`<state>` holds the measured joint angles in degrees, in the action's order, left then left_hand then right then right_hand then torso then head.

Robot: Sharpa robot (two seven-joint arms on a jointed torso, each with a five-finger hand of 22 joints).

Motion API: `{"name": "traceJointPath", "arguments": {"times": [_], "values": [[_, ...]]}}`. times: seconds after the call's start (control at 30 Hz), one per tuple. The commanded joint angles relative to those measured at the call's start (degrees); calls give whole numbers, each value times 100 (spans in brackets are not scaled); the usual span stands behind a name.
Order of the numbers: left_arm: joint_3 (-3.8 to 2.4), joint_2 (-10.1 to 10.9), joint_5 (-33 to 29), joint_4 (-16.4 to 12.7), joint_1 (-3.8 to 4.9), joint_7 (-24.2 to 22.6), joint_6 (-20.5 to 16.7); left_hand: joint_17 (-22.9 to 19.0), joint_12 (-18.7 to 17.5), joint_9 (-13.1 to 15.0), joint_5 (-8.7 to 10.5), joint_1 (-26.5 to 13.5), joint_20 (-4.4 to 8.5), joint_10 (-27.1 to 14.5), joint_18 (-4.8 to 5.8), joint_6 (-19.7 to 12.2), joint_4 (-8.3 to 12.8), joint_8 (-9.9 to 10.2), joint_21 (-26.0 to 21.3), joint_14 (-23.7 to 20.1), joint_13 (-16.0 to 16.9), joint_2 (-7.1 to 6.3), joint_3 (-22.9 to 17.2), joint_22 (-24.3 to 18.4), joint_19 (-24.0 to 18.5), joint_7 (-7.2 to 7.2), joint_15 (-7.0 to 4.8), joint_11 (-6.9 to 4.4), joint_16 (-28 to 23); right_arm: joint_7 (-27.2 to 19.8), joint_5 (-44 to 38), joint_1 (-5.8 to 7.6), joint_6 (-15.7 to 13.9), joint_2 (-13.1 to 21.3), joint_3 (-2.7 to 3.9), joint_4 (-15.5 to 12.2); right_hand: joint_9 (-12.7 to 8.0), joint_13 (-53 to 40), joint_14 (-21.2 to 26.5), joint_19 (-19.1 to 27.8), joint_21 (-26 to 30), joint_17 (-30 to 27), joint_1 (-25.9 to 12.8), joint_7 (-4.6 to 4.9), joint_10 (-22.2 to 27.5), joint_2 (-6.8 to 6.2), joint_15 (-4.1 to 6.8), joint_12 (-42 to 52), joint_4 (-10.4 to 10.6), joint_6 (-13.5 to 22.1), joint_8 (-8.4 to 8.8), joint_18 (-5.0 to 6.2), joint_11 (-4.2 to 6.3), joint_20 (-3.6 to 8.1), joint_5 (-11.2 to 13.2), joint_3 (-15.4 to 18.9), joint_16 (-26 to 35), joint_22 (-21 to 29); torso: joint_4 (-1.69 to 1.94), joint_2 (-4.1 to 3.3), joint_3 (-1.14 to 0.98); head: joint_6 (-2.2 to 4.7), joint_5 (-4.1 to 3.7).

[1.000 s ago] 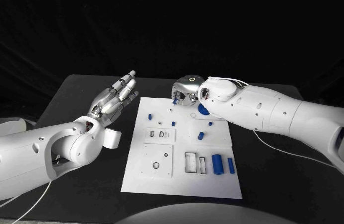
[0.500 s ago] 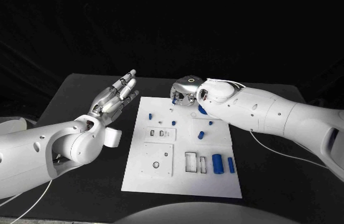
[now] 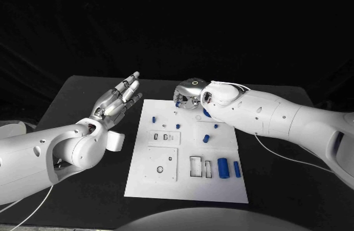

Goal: Assemble the parts on the task board

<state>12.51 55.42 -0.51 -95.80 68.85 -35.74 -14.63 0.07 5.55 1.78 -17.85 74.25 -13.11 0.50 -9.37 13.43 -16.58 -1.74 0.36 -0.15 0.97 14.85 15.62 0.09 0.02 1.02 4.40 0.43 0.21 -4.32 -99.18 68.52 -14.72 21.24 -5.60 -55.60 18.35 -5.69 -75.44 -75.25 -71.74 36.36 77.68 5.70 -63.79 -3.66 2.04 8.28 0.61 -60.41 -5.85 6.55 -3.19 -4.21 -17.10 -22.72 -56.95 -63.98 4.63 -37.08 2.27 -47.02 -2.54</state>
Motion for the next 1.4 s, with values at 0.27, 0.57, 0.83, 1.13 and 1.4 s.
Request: {"name": "traceJointPath", "arguments": {"times": [0.27, 0.57, 0.83, 1.13, 1.4], "values": [[-4, -9, -107, 17, 4, -24, 113, -7, 32, 8, -22, 47, -26, -11, -98, 15, -11, -41, -36, 15, 6, -11, -27, -8, -2, -65, 45, -2, -21, 241, -108, -37, 362, 2, -8, -4, -287, 82, 472, 445, 423, -485, -304, -253, 908, -267, -121, -414, 156, 1170, 234, 26, -135, -110, 1041, 336, 389, 391, 0, 4, 0, -9, 11], [-4, -23, -145, 49, 2, -18, 125, -7, 33, 9, -29, 52, -27, -12, -98, 25, -9, -44, -36, 15, 6, -10, -28, -8, -1, -79, 47, -1, -21, 154, -66, -6, -80, 85, -8, -69, -363, 29, 488, 443, 440, -442, -244, -319, 1192, -207, -125, -393, 155, 1392, 189, 32, -136, -131, 1018, 500, 341, 340, -11, 15, -4, -8, 48], [-2, -24, -152, 85, -7, -19, 120, -7, 32, 9, -37, 57, -29, -13, -98, 27, -7, -45, -36, 15, 6, -10, -29, -8, -2, -85, 49, 0, -21, 251, 159, 327, -355, 772, -4, -874, -389, -121, 448, 390, 409, -364, -58, 21, 906, -130, -77, -91, 105, 1214, 158, 22, -78, -88, 724, 473, 273, 235, -57, 48, 2, 27, 75], [0, -52, -154, 126, -17, -11, 132, -7, 36, 9, -67, 76, -32, -14, -97, 31, -2, -46, -35, 15, 6, -7, -35, -8, -1, -94, 55, 7, -21, 482, 722, 478, -11, 1741, -9, -1753, -484, -1107, 728, 848, 1023, -637, 61, 81, 186, -124, -16, 1312, 63, 1131, 193, 141, 33, -52, 810, 534, 635, 762, -93, 81, 12, 65, 84], [0, -104, -154, 172, -32, 5, 171, -7, 36, 9, -88, 91, -34, -15, -97, 31, -1, -47, -35, 15, 6, 2, -43, -8, -1, -102, 59, 9, -21, 719, 895, 294, 316, 2084, -19, -1819, -691, -6759, -285, 366, 517, 2673, -272, 107, -906, -9, -91, 6856, 397, 1226, 198, -26, 119, -90, 871, 1038, -1642, -79, -89, 82, 8, 90, 90]]}}
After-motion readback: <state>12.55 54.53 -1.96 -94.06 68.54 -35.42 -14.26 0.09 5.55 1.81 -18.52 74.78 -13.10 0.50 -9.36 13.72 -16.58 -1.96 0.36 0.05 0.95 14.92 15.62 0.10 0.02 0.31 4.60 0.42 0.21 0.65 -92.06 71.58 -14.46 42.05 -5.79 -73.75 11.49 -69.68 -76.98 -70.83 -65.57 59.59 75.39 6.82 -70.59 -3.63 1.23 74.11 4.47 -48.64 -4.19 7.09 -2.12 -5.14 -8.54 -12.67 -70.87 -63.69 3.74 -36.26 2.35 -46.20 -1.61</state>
